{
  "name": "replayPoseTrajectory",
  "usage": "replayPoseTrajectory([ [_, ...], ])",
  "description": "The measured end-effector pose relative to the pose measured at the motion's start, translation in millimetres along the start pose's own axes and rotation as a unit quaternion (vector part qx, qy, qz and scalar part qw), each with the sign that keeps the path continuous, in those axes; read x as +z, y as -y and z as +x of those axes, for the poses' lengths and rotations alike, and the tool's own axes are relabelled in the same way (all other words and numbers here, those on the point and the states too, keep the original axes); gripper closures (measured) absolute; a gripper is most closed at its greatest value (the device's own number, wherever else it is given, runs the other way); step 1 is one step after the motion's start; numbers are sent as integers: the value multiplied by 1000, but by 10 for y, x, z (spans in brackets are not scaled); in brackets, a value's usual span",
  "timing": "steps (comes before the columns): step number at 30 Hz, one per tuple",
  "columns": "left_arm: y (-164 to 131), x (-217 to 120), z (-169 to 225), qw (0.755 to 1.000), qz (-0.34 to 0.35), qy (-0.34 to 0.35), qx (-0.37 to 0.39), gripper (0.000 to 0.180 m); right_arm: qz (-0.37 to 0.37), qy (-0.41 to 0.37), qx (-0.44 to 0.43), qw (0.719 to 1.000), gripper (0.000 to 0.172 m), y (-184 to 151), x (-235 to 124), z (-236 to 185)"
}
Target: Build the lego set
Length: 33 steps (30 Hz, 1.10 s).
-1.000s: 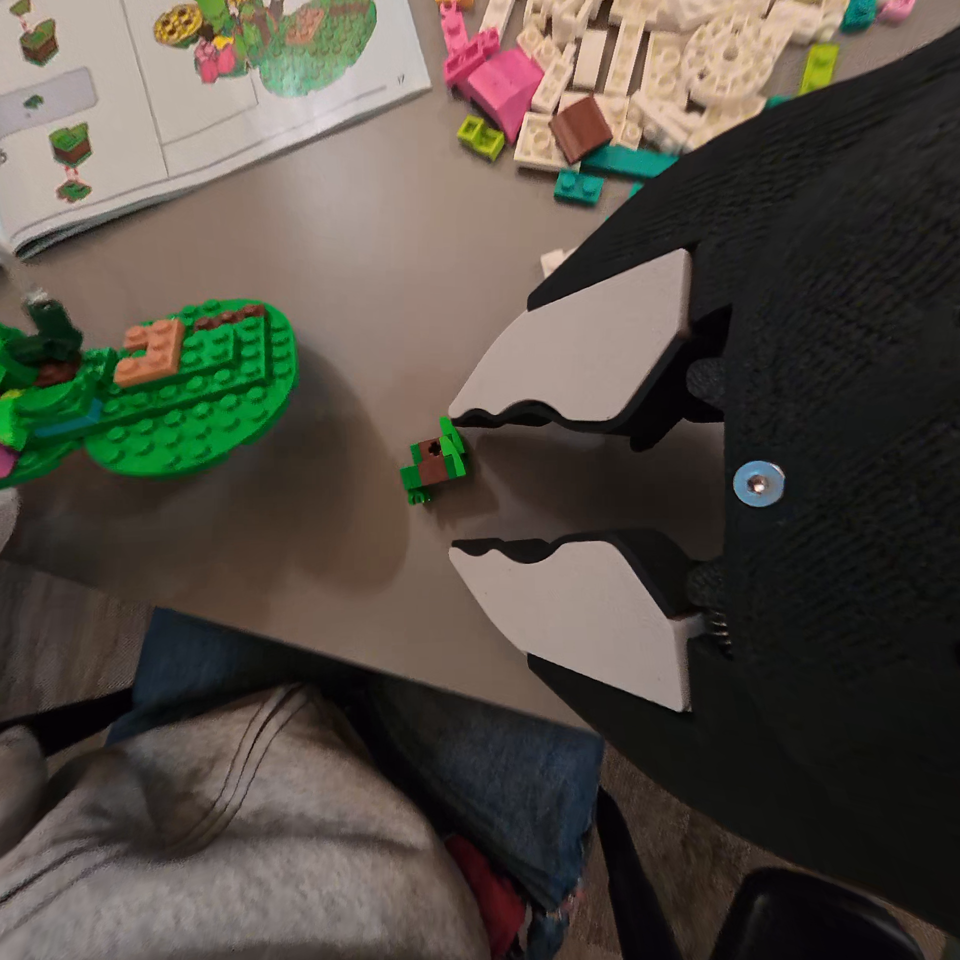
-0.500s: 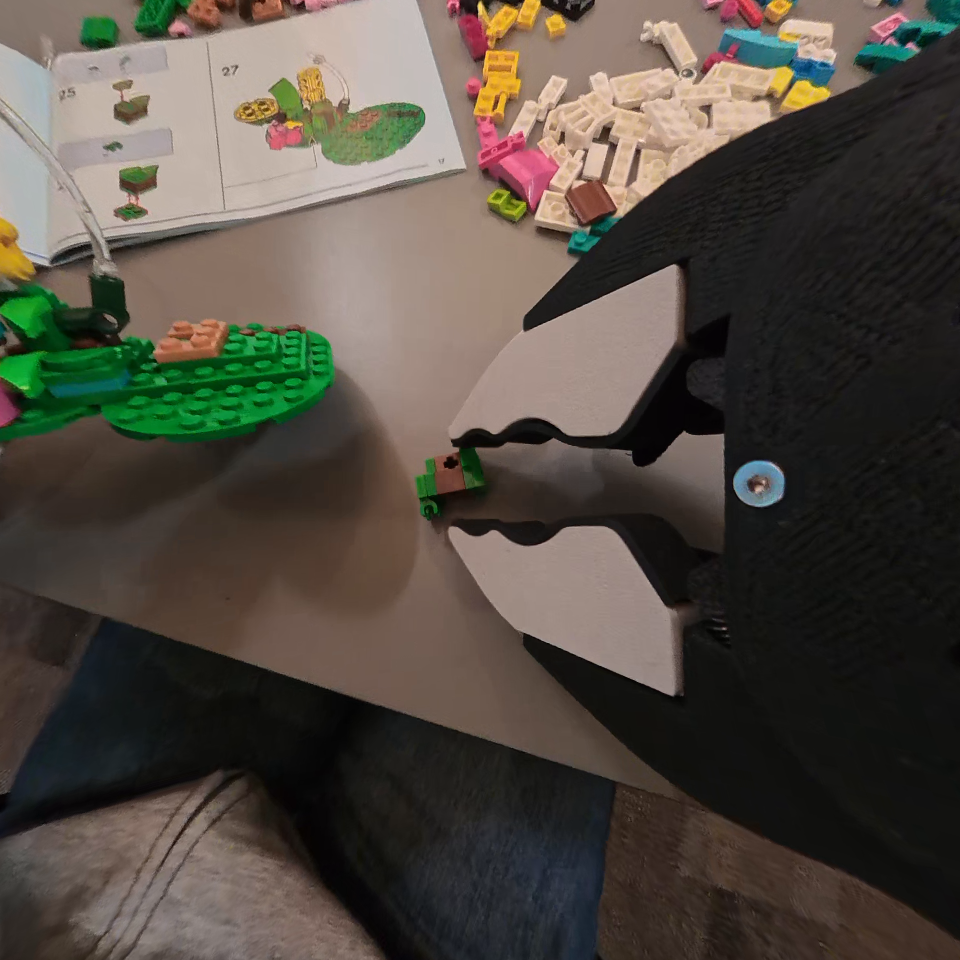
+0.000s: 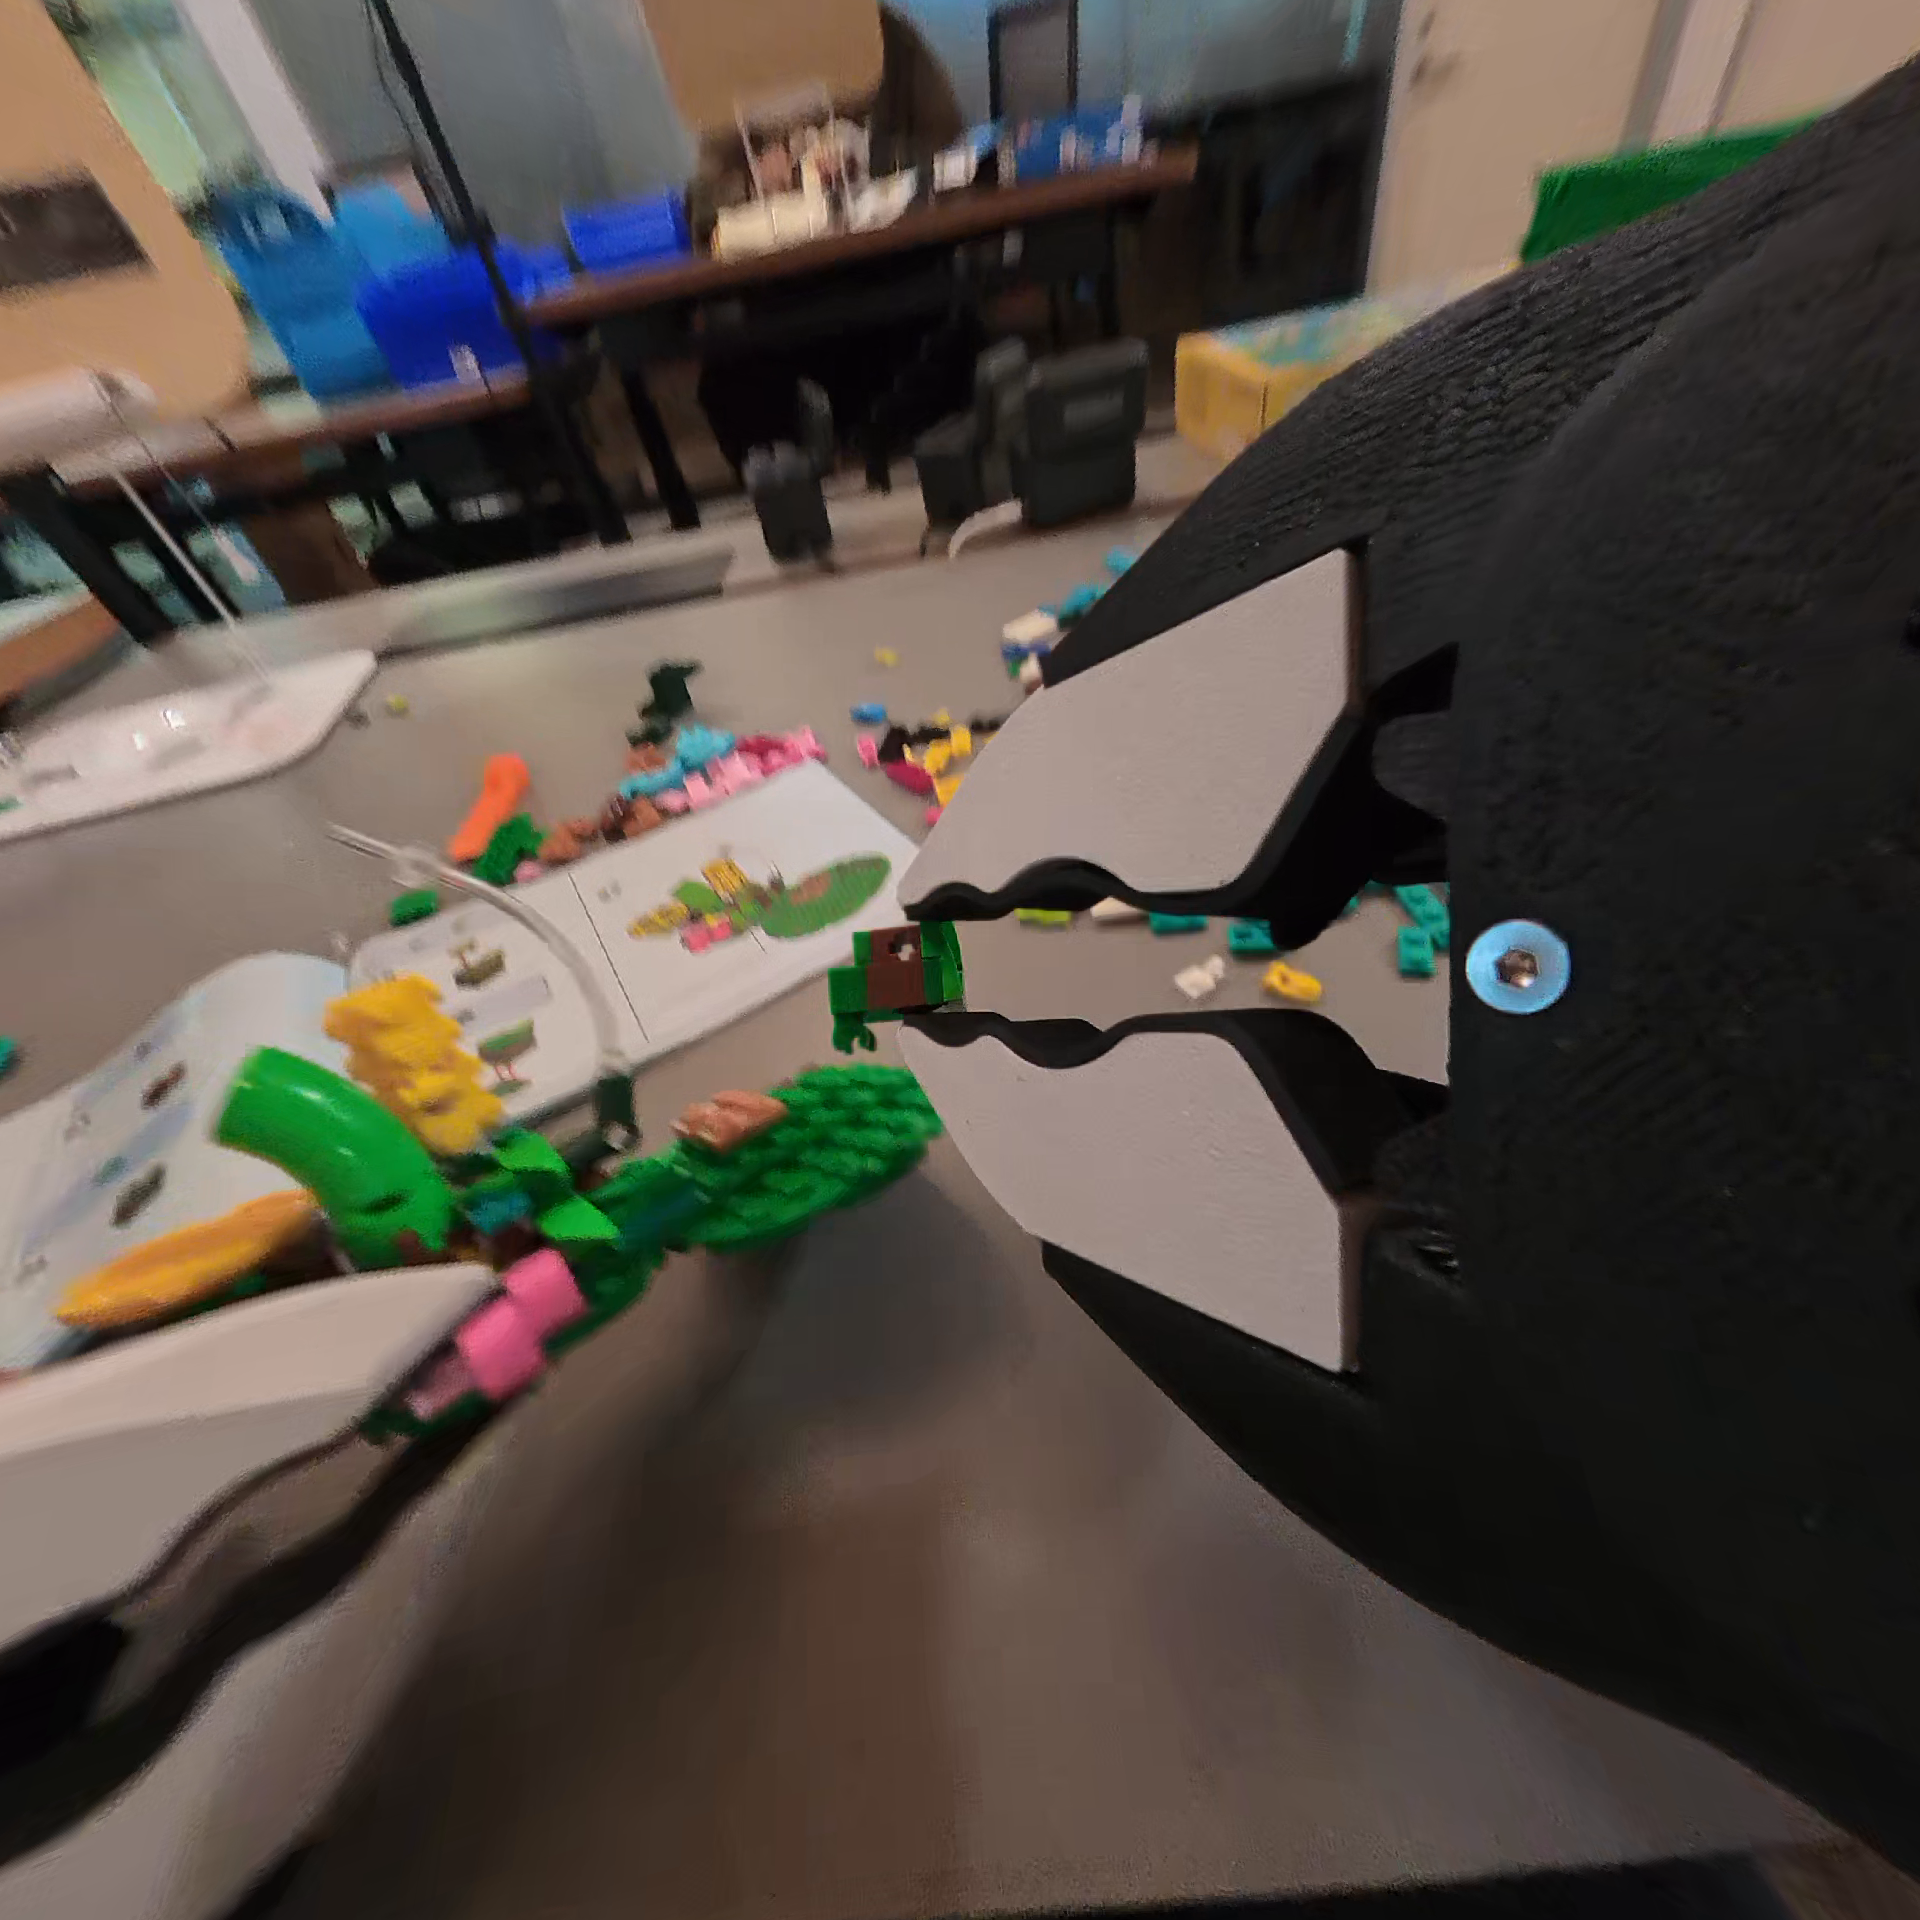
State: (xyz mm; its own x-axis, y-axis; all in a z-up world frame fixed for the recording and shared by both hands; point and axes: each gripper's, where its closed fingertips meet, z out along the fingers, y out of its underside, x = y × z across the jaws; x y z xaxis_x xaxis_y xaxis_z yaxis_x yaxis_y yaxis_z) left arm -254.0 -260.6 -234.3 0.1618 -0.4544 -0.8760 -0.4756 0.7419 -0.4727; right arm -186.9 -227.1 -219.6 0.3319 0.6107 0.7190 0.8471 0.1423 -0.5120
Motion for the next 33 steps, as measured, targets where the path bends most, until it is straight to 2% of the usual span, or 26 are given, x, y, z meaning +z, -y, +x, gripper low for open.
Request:
replayPoseTrajectory([
  [2,9,22,23,1000,-8,3,14,169,-13,-34,-28,999,157,79,18,53],
  [9,-1,47,66,999,-18,5,38,169,-60,-57,-92,992,157,203,145,-82],
  [19,-1,54,112,999,-18,-5,45,169,-104,-46,-152,982,157,179,219,-252],
  [22,-17,48,106,999,-22,-3,49,169,-130,-65,-151,978,157,19,187,-154],
  [25,-56,40,101,998,-31,1,61,169,-171,-86,-148,970,157,-300,89,-21],
  [29,-66,38,92,998,-32,4,62,169,-212,-58,-202,954,157,-739,-42,-109],
  [33,-67,44,98,997,-33,3,63,169,-217,-41,-243,945,157,-865,-121,-197],
])
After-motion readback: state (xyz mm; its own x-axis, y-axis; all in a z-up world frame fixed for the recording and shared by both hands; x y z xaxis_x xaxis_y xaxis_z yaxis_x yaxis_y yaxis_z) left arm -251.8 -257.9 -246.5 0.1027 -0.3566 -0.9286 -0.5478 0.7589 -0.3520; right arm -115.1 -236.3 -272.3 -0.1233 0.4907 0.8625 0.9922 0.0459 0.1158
